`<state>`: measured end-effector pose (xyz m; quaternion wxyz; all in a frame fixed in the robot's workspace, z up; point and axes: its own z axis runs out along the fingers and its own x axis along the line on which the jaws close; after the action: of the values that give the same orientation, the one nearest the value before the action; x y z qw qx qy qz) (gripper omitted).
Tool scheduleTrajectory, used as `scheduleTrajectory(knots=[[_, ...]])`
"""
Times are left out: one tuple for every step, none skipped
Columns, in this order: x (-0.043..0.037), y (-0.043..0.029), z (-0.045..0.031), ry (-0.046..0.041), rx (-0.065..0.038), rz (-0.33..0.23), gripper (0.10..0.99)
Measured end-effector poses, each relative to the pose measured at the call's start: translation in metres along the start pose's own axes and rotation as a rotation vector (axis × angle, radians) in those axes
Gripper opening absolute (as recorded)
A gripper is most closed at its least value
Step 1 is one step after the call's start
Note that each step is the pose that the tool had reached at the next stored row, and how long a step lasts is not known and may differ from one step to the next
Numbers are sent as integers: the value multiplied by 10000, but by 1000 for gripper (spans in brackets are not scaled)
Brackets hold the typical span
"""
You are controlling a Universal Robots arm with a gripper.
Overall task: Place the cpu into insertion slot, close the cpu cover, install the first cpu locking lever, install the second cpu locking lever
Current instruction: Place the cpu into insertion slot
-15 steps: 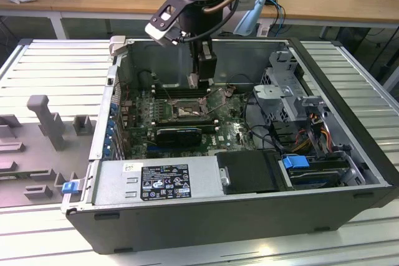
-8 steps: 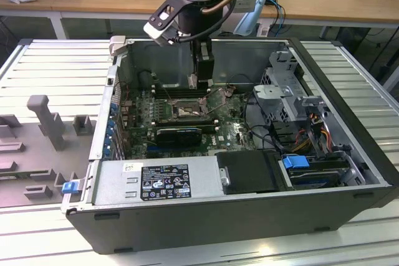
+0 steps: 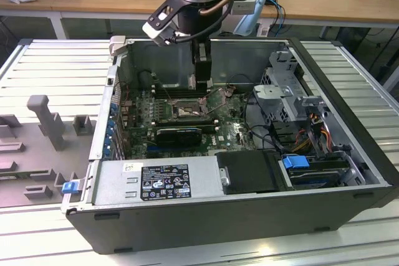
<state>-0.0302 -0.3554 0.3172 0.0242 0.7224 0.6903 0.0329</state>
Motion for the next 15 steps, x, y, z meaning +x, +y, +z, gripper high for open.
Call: scheduleTrajectory(knots=[[0, -7, 17, -9, -2, 102, 525], [0, -9, 25, -11, -3, 140, 525], [1, -10, 33, -13, -2, 147, 525], [3, -19, 56, -12, -3, 153, 525], [3, -22, 79, -11, -3, 134, 525], [3, -29, 108, -8, -3, 101, 525], [3, -31, 127, -3, -1, 40, 525], [4, -32, 141, 5, 0, -67, 525], [4, -33, 150, 11, 2, -163, 525], [4, -33, 153, 12, 3, -172, 525], [3, -34, 153, 11, 3, -172, 525], [4, -34, 155, 13, 2, -173, 525], [4, -34, 158, 14, 1, -173, 525], [4, -34, 159, 14, 2, -173, 525], [4, -34, 161, 14, 1, -173, 525]])
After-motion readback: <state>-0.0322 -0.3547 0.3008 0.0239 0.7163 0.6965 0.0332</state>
